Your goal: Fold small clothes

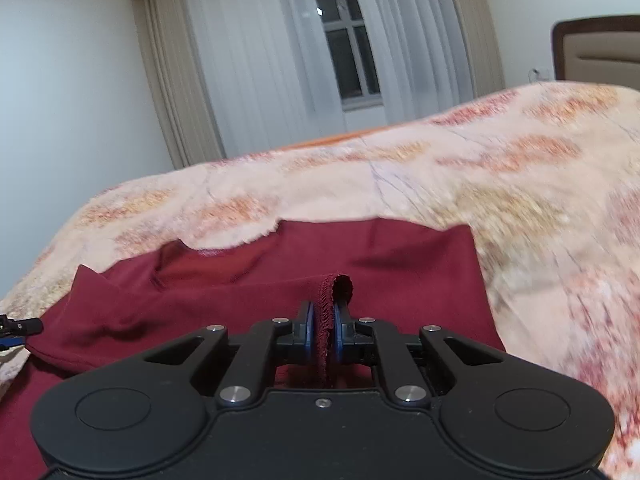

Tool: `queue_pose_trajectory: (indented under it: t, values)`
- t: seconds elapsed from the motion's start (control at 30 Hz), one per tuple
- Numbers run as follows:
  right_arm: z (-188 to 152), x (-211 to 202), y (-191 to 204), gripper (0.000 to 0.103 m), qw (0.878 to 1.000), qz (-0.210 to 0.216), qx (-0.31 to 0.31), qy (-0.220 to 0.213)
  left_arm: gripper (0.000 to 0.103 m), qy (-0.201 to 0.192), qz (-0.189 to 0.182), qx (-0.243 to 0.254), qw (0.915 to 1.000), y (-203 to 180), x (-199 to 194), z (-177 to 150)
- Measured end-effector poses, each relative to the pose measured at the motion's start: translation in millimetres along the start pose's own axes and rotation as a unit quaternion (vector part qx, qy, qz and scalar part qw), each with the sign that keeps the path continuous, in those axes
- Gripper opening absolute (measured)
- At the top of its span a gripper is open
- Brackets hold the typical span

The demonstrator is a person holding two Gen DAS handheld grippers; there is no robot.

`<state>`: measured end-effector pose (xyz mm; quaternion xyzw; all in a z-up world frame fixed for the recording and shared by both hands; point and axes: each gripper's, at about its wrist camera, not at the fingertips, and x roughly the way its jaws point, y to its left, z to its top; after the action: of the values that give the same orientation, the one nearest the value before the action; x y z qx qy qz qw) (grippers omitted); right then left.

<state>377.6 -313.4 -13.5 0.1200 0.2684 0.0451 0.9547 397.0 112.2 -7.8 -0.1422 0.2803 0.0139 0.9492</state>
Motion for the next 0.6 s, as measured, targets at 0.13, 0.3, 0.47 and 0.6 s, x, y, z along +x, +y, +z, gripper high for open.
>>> queue_pose_trajectory:
  t: [0.13,0.3,0.47,0.6]
  values:
    - [-9.6,7.1,-8.0,0.022,1.0,0.003,0.011,0.025,0.056,-0.006,0.004,-0.001,1.0,-1.2,-1.8,0.4]
    - [-14.7,-0.6,-7.0,0.071,1.0,0.006,0.009,-0.003,0.08,-0.034,0.022,0.007,0.9992,-7.2,-7.9,7.9]
    - [-19.1,-3.6,3.9,0.095,0.999,-0.014,-0.026,-0.025,0.086,-0.044,0.028,0.027,0.9983,-27.7,4.5,17.5]
    - [-23.7,-4.2,10.6,0.102,0.998,-0.036,-0.049,-0.034,0.086,-0.031,0.063,0.038,0.9968,-37.7,24.8,15.2]
